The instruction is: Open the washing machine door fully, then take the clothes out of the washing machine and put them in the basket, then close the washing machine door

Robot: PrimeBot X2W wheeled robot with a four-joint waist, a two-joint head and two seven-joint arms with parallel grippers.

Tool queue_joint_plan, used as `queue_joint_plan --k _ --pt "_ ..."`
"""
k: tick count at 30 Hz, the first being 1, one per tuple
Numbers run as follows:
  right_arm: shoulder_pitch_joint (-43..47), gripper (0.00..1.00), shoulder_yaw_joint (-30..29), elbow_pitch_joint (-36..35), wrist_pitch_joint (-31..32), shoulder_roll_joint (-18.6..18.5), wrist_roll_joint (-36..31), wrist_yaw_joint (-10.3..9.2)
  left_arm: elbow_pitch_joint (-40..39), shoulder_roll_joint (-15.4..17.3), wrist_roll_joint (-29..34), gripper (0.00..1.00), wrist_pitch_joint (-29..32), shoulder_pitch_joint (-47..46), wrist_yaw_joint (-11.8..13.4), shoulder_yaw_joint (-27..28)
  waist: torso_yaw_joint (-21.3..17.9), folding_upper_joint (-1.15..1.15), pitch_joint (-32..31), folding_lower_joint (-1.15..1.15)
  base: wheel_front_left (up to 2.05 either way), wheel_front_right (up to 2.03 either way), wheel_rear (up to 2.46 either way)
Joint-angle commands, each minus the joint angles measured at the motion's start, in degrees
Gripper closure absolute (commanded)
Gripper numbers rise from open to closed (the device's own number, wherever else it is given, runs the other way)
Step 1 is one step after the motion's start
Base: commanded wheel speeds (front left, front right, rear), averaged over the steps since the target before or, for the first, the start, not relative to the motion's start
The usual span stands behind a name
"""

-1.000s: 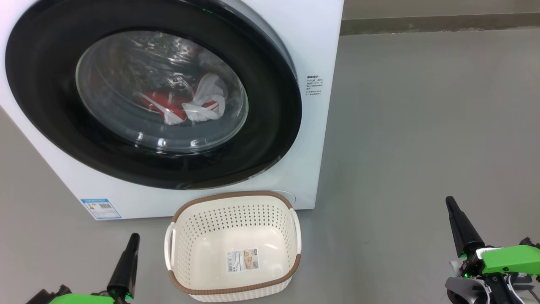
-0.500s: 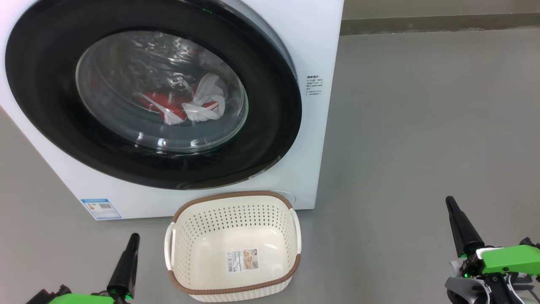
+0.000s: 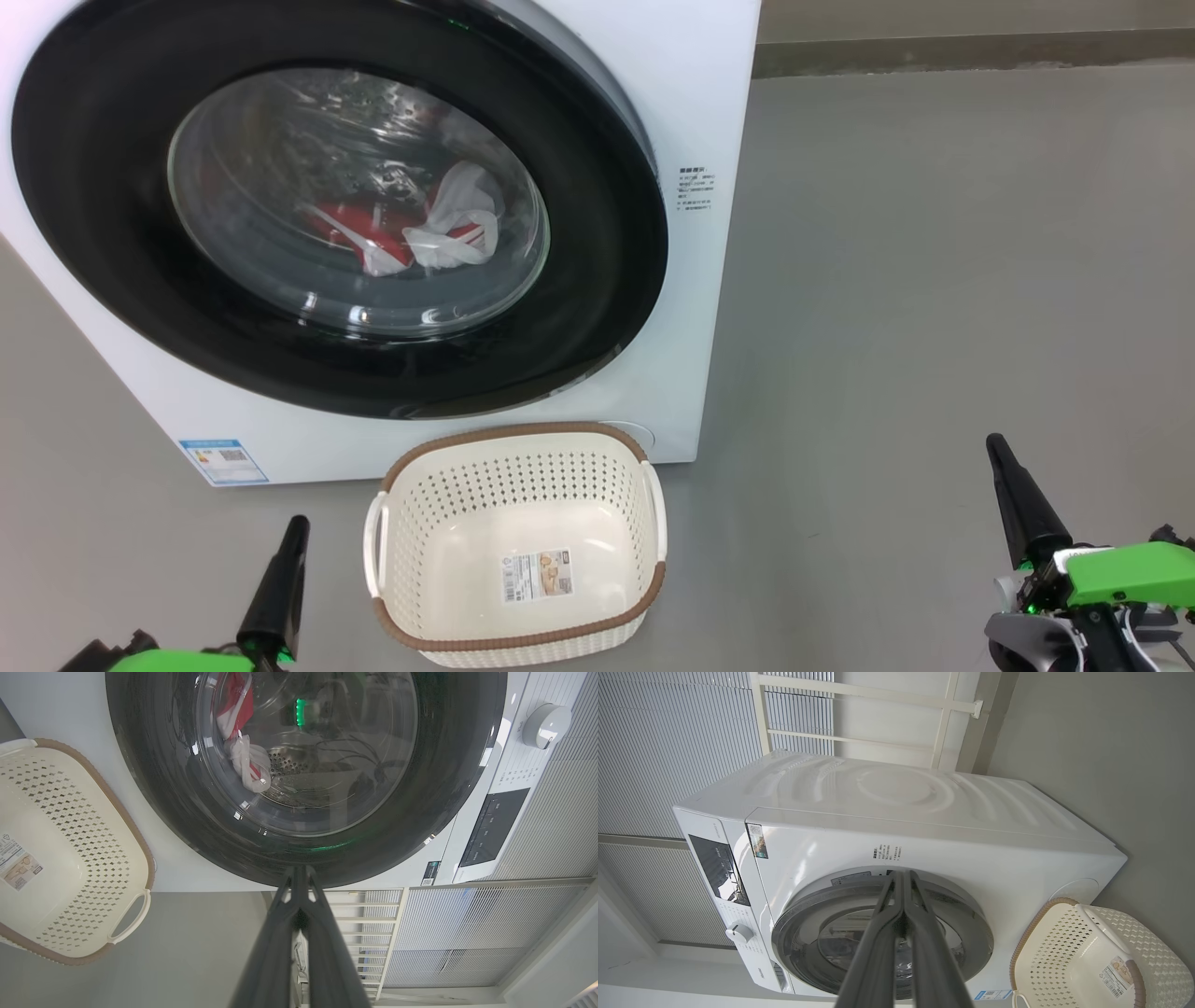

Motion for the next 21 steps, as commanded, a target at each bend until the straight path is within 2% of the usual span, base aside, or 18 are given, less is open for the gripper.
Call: queue_joint_plan --k 1,7,11,15,21 --pt "0.00 0.00 0.00 -0.01 -0.02 0.00 -0.01 0.00 -0.01 0.00 0.01 0.00 -0.01 -0.01 0.00 0.01 0.00 0.00 0.00 0.00 0.00 0.00 0.00" --pt "1.20 0.00 0.32 1.75 -0.58 0.73 -0.21 0.01 1.45 -0.33 0.36 0.00 -0.52 1.08 0.02 -0.44 0.01 0.00 0.05 0.02 0.00 0.00 0.00" --pt "1.48 0.00 0.66 1.49 -1.27 0.68 -0.92 0.01 1.00 -0.17 1.17 0.00 -1.22 1.26 0.01 -0.77 0.05 0.00 -0.06 0.13 0.00 0.00 0.00" --pt "1.87 0.00 0.99 1.20 -1.94 0.64 -2.33 0.01 0.62 -0.02 2.73 0.00 -1.91 1.51 -0.01 -0.91 0.08 0.00 0.07 0.01 0.00 0.00 0.00" --pt "2.32 0.00 1.38 0.91 -2.95 0.56 -5.87 0.01 -0.02 0.03 6.42 0.00 -2.92 1.74 -0.03 -0.74 0.10 0.00 0.16 0.01 0.00 0.00 0.00"
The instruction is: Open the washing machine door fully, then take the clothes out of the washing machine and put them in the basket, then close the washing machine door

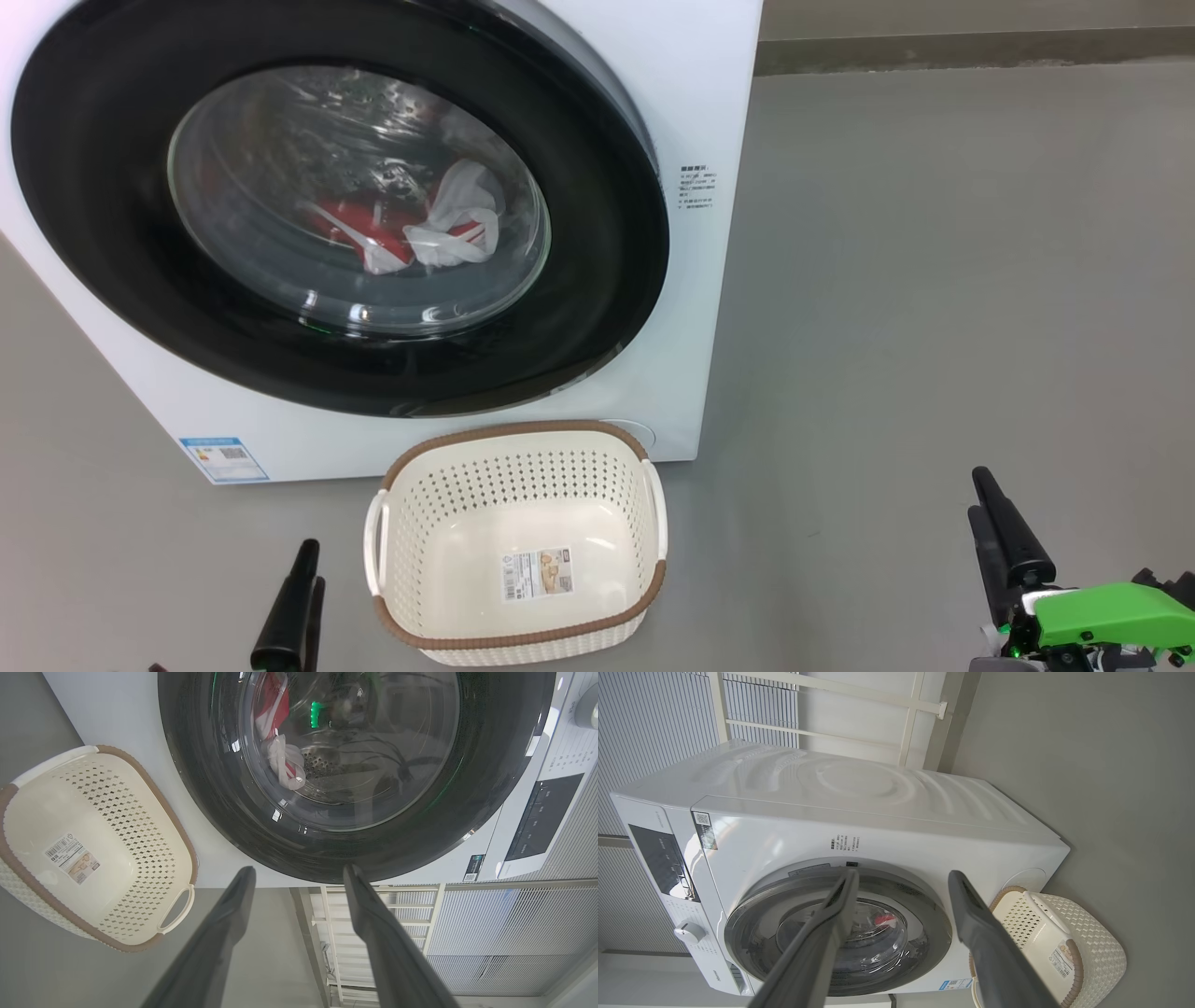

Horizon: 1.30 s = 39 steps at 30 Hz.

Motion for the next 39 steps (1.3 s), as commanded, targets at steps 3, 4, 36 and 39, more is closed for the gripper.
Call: queue_joint_plan --k 3,4,36,39 --pt "-0.23 0.00 0.33 -1.92 -1.00 -0.70 -3.08 0.01 -2.19 0.86 3.20 0.00 -1.05 -0.66 -0.08 0.33 0.02 0.00 0.04 -0.01 0.00 0.00 0.00" --pt "-0.16 0.00 0.37 -1.94 -1.17 -0.71 -3.75 0.01 -2.30 0.84 3.89 0.00 -1.22 -0.62 -0.08 0.33 0.03 0.00 0.05 -0.01 0.00 0.00 0.00" --pt "1.65 0.00 3.22 -2.32 -6.38 -1.76 -27.46 0.02 -5.53 0.90 30.50 0.00 -6.47 0.85 0.38 0.30 0.23 0.00 0.58 -0.01 0.00 0.00 0.00" --pt "1.88 0.00 3.25 -2.56 -6.88 -1.73 -29.35 0.02 -5.73 0.92 32.57 0.00 -6.97 0.99 0.49 0.27 0.21 0.00 0.60 -0.01 0.00 0.00 0.00"
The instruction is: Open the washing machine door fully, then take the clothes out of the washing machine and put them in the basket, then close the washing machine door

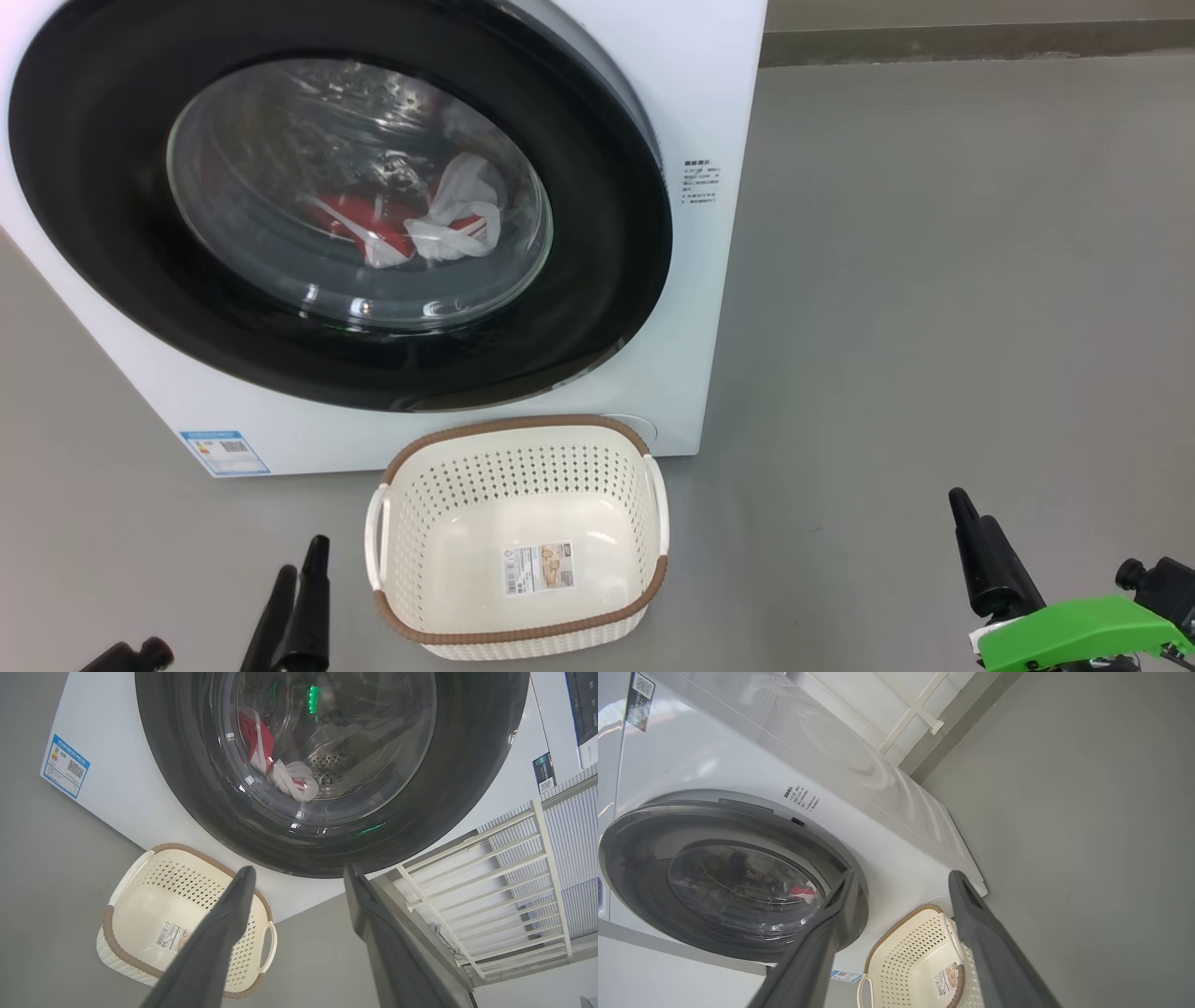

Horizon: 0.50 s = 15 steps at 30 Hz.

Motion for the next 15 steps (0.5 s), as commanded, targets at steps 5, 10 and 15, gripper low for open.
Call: queue_joint_plan --k 5,10,15 --pt "0.26 0.00 1.16 -2.04 -1.50 -0.90 -4.76 0.01 -2.37 0.96 5.66 0.00 -1.75 -0.24 0.50 0.60 0.02 0.00 0.04 0.00 0.00 0.00 0.00" --pt "0.65 0.00 1.37 -2.24 -2.34 -0.89 -7.89 0.01 -2.79 1.00 9.24 0.00 -2.60 -0.03 0.59 0.58 0.06 0.00 0.05 0.00 0.00 0.00 0.00" --pt "1.04 0.00 1.54 -2.32 -3.18 -0.88 -10.88 0.01 -3.09 1.03 12.62 0.00 -3.45 0.26 0.66 0.49 0.06 0.00 0.03 0.00 0.00 0.00 0.00"
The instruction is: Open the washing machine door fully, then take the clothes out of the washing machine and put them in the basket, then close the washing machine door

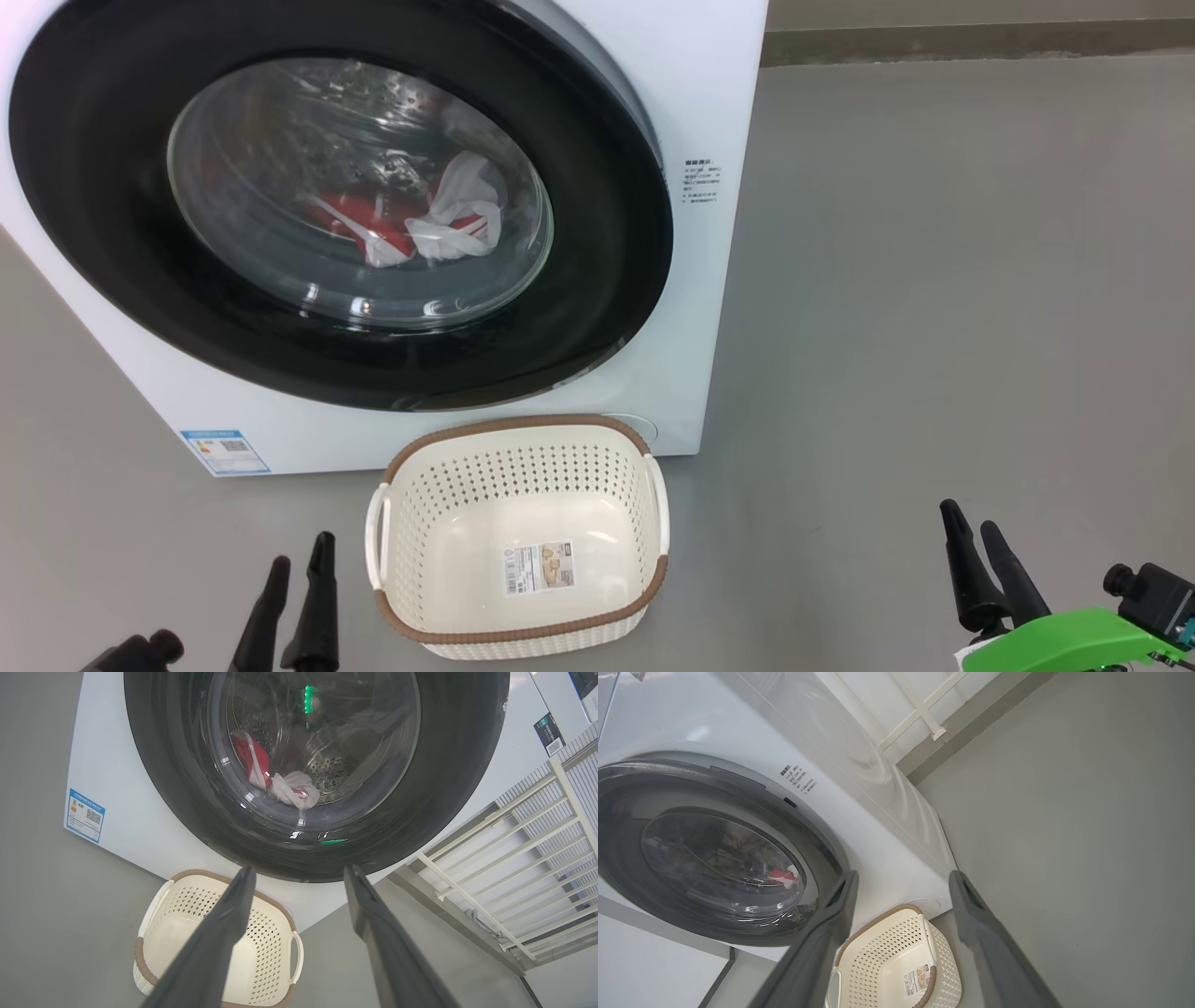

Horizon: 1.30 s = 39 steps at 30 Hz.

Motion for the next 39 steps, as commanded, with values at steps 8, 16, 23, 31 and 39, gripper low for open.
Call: queue_joint_plan --k 8,16,23,31,39 --pt "0.45 0.00 1.02 -1.89 -2.10 -0.90 -6.71 0.01 -2.41 1.05 7.50 0.00 -2.07 0.45 0.31 0.77 -0.10 0.00 -0.03 -0.01 0.00 0.00 0.00" --pt "1.17 0.00 0.75 -2.41 -3.45 -0.87 -11.35 0.02 -2.95 1.10 12.61 0.00 -3.42 0.71 0.20 0.73 -0.12 0.00 0.08 -0.01 0.00 0.00 0.00" --pt "1.92 0.00 0.67 -3.10 -4.63 -0.86 -15.32 0.02 -3.49 1.16 17.18 0.00 -4.61 1.20 0.22 0.63 -0.10 0.00 0.03 -0.01 0.00 0.00 0.00" --pt "2.57 0.00 0.95 -3.55 -5.97 -0.90 -20.01 0.02 -3.72 1.21 21.68 0.00 -5.96 1.46 0.12 0.56 0.06 0.00 0.20 -0.01 0.00 0.00 0.00" --pt "3.11 0.00 1.28 -4.10 -7.32 -0.97 -24.69 0.02 -4.14 1.27 26.02 0.00 -7.32 1.56 0.02 0.79 0.27 0.00 0.55 -0.01 0.00 0.00 0.00"
